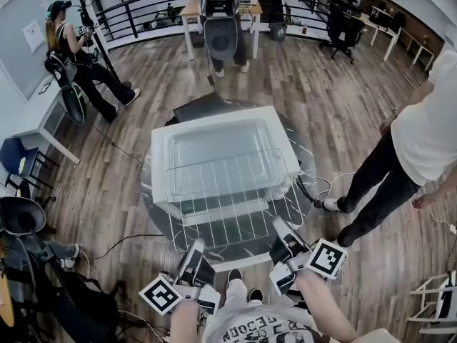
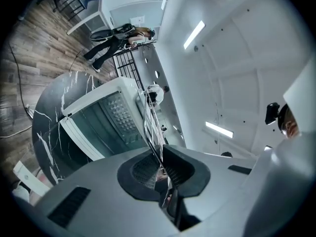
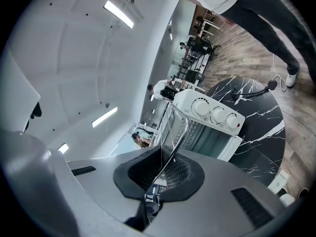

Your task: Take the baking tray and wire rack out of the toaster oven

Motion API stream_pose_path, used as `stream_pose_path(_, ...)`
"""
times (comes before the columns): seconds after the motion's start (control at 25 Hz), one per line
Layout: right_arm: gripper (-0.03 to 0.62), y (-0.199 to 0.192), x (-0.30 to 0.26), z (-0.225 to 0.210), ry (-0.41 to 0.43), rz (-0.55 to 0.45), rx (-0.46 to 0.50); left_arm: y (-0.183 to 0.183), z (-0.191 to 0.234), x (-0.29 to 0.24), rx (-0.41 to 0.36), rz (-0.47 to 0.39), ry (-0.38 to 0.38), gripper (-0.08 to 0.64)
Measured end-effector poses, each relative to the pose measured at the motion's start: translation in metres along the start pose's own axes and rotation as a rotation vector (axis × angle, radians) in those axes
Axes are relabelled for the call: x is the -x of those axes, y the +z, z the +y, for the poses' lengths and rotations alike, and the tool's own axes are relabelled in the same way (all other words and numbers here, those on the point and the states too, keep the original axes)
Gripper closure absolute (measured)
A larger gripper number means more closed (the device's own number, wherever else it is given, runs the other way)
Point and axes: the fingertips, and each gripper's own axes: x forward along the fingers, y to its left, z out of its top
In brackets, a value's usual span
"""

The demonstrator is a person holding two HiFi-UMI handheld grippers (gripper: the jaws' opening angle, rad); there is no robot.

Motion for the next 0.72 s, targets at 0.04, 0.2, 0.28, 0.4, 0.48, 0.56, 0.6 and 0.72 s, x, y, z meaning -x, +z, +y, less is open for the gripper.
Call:
stream_pose_path(0.04,0.588,0.0,-0.002,-0.001,-0.004,0.0,-0.007,0.002,0.001,-0.002,0.001,0.002,0.004,0.543)
stream_pose_path(0.2,0.588,0.002,-0.009,-0.005,-0.032,0.0,-0.014,0.008,0.004,-0.008,0.011,0.009,0.008,0.543)
stream_pose_path(0.28,0.588,0.002,-0.013,-0.004,-0.034,-0.001,-0.025,0.011,0.005,-0.012,0.006,0.016,0.01,0.543)
stream_pose_path(0.4,0.588,0.004,-0.018,-0.005,-0.043,-0.002,-0.032,0.016,0.006,-0.017,0.005,0.021,0.009,0.543)
stream_pose_path(0.48,0.588,0.006,-0.021,-0.005,-0.042,-0.004,-0.028,0.018,0.006,-0.021,0.006,0.024,0.002,0.543)
stream_pose_path(0.56,0.588,0.007,-0.025,-0.005,-0.048,-0.005,-0.028,0.021,0.008,-0.024,0.01,0.027,0.002,0.542)
stream_pose_path(0.6,0.588,0.007,-0.026,-0.007,-0.056,-0.006,-0.032,0.022,0.01,-0.025,0.014,0.029,0.006,0.543)
stream_pose_path(0.72,0.588,0.007,-0.029,-0.009,-0.072,-0.008,-0.046,0.024,0.014,-0.029,0.026,0.034,0.01,0.542)
